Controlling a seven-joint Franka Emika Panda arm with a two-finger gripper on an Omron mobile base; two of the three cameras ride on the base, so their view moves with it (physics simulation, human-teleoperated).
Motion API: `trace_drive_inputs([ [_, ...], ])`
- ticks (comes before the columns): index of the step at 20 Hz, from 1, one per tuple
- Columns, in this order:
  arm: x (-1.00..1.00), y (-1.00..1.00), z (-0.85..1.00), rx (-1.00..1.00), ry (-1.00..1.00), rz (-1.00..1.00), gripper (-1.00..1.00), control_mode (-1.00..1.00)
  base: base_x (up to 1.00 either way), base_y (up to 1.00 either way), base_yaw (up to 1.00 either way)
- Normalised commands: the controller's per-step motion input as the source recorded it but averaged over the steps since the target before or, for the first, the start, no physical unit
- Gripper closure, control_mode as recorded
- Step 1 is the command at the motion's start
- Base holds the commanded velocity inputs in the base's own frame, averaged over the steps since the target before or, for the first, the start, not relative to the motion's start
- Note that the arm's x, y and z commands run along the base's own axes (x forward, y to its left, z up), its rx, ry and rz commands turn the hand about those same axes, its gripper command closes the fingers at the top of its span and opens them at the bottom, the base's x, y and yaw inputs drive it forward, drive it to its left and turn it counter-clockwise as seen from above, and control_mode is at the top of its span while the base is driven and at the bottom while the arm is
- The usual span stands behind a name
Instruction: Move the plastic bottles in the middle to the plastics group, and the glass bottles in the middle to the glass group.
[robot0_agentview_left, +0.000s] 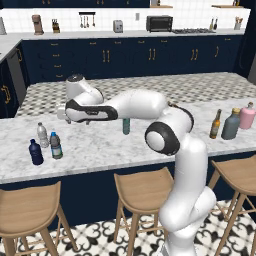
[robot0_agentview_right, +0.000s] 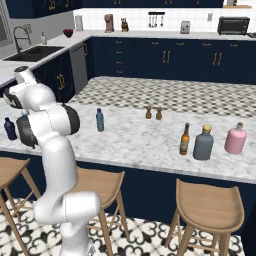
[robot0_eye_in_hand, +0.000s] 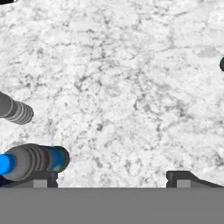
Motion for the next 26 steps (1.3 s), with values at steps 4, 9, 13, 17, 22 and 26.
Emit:
trace_drive_inputs([
  [4,-0.03,-0.98,0.14,0.03,0.00,0.00,-1.00,-1.00,0.00,0.00,0.00],
  [9,0.00,-0.99,0.14,0.03,0.00,0.04,-1.00,-1.00,0.00,0.00,0.00],
  [13,0.05,-0.84,0.14,0.01,0.04,0.04,-1.00,-1.00,0.00,0.00,0.00],
  [17,0.22,-0.68,0.16,0.00,0.07,0.01,-1.00,-1.00,0.00,0.00,0.00],
  [22,0.27,-0.62,0.05,0.00,0.02,0.07,-1.00,-1.00,0.00,0.00,0.00],
  [26,0.55,-0.37,-0.10,0.00,0.00,0.28,-1.00,-1.00,0.00,0.00,0.00],
])
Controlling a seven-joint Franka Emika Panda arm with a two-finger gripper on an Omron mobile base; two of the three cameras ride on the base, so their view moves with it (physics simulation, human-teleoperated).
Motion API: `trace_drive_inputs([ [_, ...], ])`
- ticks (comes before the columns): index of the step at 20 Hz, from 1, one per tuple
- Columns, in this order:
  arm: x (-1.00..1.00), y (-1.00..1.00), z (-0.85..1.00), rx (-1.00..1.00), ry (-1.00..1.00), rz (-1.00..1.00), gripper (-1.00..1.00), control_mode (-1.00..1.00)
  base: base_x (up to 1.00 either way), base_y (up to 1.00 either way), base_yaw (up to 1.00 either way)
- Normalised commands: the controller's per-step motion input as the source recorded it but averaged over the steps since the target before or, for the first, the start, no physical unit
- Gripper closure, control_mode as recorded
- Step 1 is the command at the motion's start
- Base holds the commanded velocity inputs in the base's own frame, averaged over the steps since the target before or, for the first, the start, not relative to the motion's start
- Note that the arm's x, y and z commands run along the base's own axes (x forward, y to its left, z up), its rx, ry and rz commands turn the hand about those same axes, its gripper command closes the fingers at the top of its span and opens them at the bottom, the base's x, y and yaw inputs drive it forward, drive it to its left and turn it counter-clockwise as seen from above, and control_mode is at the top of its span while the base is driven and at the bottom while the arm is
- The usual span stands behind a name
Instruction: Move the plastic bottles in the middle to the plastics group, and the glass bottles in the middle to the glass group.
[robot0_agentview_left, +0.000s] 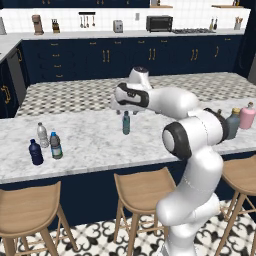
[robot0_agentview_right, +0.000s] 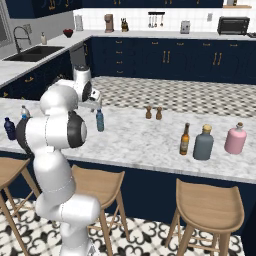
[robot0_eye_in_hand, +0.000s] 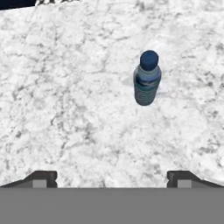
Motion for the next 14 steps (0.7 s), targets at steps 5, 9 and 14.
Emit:
trace_drive_inputs([
  [5,0.75,-0.20,-0.28,0.00,0.00,0.33,-1.00,-1.00,0.00,0.00,0.00],
  [9,0.58,-0.15,-0.28,-0.01,0.00,0.21,-1.00,-1.00,0.00,0.00,0.00],
  [14,0.55,-0.04,-0.22,-0.03,0.00,0.04,-1.00,-1.00,0.00,0.00,0.00],
])
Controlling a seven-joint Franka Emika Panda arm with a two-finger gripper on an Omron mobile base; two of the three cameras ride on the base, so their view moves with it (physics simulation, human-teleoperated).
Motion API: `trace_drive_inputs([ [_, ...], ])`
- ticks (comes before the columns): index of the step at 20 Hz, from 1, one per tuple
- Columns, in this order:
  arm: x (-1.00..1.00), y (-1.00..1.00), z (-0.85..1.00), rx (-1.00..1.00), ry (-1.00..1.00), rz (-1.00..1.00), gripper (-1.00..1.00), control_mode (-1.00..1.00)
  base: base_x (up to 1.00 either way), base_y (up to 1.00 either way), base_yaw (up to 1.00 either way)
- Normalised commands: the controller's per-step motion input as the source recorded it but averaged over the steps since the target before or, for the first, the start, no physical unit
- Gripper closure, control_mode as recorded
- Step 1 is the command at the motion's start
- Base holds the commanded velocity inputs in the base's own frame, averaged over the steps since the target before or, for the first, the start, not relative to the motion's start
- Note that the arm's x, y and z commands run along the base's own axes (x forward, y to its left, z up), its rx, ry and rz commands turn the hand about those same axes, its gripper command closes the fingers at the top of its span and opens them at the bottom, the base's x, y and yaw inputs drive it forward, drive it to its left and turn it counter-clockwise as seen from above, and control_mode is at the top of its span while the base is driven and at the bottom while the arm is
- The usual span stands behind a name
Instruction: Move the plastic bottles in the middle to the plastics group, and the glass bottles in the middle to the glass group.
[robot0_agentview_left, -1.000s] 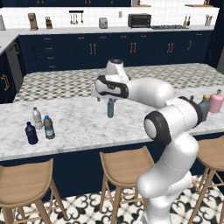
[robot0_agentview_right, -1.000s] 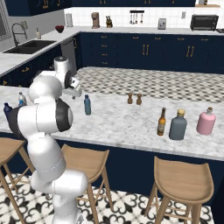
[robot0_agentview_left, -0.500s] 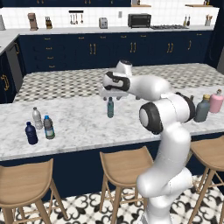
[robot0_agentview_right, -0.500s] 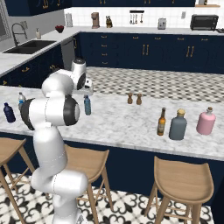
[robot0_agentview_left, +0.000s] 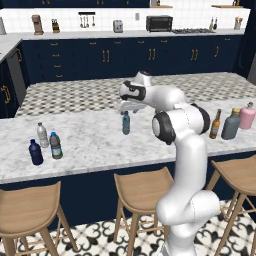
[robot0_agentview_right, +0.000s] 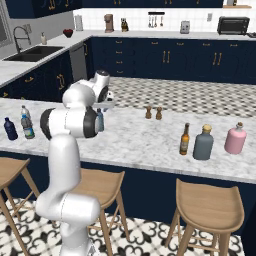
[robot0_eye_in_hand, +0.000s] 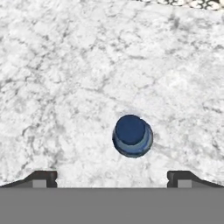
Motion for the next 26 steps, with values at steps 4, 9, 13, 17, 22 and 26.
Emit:
trace_drive_inputs([
  [4,0.38,0.03,-0.19,-0.05,0.05,0.00,-1.00,-1.00,0.00,0.00,0.00],
  [9,0.24,0.02,-0.26,-0.05,0.07,-0.01,-1.00,-1.00,0.00,0.00,0.00],
  [13,0.26,0.01,-0.27,-0.02,0.03,-0.02,-1.00,-1.00,0.00,0.00,0.00],
  [17,0.15,0.01,-0.20,0.00,0.00,-0.01,-1.00,-1.00,0.00,0.00,0.00],
  [22,0.11,0.06,-0.22,0.00,0.02,0.00,-1.00,-1.00,0.00,0.00,0.00],
  [26,-0.04,0.13,-0.29,0.00,0.11,0.00,1.00,-1.00,0.00,0.00,0.00],
])
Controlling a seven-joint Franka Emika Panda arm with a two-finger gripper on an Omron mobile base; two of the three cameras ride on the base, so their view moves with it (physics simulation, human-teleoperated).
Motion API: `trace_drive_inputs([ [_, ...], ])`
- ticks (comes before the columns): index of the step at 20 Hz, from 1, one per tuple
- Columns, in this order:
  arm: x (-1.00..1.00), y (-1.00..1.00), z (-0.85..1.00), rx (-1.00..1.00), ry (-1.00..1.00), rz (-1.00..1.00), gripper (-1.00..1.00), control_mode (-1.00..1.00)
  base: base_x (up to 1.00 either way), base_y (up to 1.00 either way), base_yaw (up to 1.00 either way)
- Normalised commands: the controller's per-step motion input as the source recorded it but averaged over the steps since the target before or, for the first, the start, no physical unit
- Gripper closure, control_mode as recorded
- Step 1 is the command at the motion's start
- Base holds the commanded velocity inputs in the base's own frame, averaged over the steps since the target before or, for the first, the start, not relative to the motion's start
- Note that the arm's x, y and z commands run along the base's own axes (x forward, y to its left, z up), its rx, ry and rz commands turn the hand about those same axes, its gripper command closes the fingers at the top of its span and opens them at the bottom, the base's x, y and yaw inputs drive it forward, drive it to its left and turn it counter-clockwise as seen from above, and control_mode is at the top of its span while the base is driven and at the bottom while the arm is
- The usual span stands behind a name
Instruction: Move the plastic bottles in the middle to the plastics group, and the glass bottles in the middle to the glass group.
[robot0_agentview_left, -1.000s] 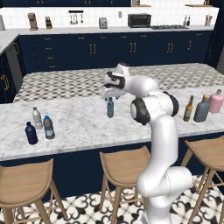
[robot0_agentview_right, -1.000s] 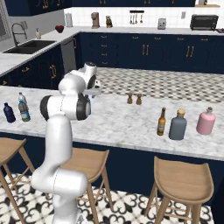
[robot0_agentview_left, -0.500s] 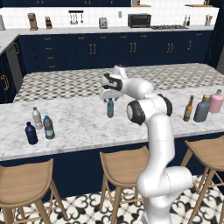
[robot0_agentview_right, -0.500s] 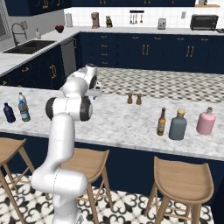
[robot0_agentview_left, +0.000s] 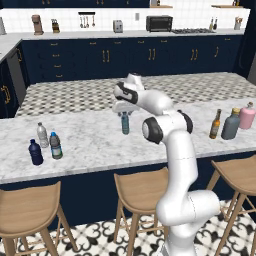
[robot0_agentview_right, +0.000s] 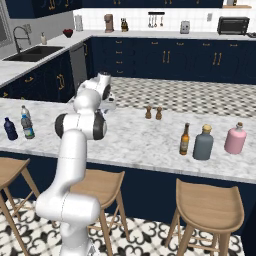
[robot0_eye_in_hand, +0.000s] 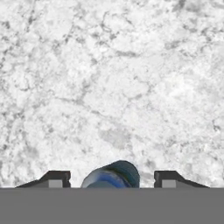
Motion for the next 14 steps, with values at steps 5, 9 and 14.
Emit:
trace_drive_inputs([
  [5,-0.21,0.00,-0.28,0.00,0.08,0.00,1.00,-1.00,0.00,0.00,0.00],
  [9,-0.28,0.00,-0.08,0.00,0.00,0.00,1.00,-1.00,0.00,0.00,0.00],
  [14,-0.75,0.13,0.18,0.07,-0.08,0.00,1.00,-1.00,0.00,0.00,0.00],
])
